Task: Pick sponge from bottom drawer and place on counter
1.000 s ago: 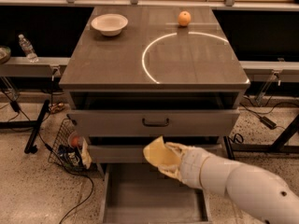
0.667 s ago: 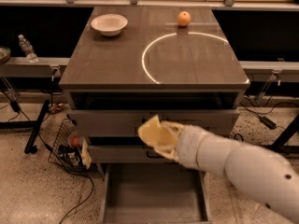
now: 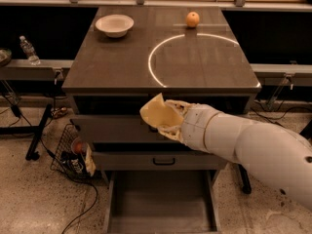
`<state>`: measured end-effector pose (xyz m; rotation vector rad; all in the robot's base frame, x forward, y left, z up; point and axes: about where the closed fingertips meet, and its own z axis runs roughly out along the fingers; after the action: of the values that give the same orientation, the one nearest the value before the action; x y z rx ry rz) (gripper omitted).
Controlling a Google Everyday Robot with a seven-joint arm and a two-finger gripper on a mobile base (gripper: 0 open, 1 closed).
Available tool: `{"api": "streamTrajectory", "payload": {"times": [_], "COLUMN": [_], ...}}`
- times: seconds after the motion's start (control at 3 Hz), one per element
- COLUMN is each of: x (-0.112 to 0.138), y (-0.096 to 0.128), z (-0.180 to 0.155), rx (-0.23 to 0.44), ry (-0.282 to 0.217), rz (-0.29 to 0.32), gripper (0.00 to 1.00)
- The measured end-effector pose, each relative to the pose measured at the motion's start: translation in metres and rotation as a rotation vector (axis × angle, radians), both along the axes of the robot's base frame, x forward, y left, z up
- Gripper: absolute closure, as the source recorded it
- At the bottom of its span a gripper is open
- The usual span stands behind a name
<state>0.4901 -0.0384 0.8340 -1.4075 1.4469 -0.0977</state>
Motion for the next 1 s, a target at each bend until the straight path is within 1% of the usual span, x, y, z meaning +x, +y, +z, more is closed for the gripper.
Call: {"api": "streamTrajectory", "payload": {"times": [0.33, 0.67, 1.0], "x": [0.013, 0.058, 0.136], "y": [0.004, 0.002, 0.015], "z": [0.003, 0.009, 0.014], "rx": [0.001, 0.033, 0.061], "ry": [-0.018, -0.036, -0.029], "rz": [0.006, 0.009, 0.069], "gripper": [1.0, 1.0, 1.0]}}
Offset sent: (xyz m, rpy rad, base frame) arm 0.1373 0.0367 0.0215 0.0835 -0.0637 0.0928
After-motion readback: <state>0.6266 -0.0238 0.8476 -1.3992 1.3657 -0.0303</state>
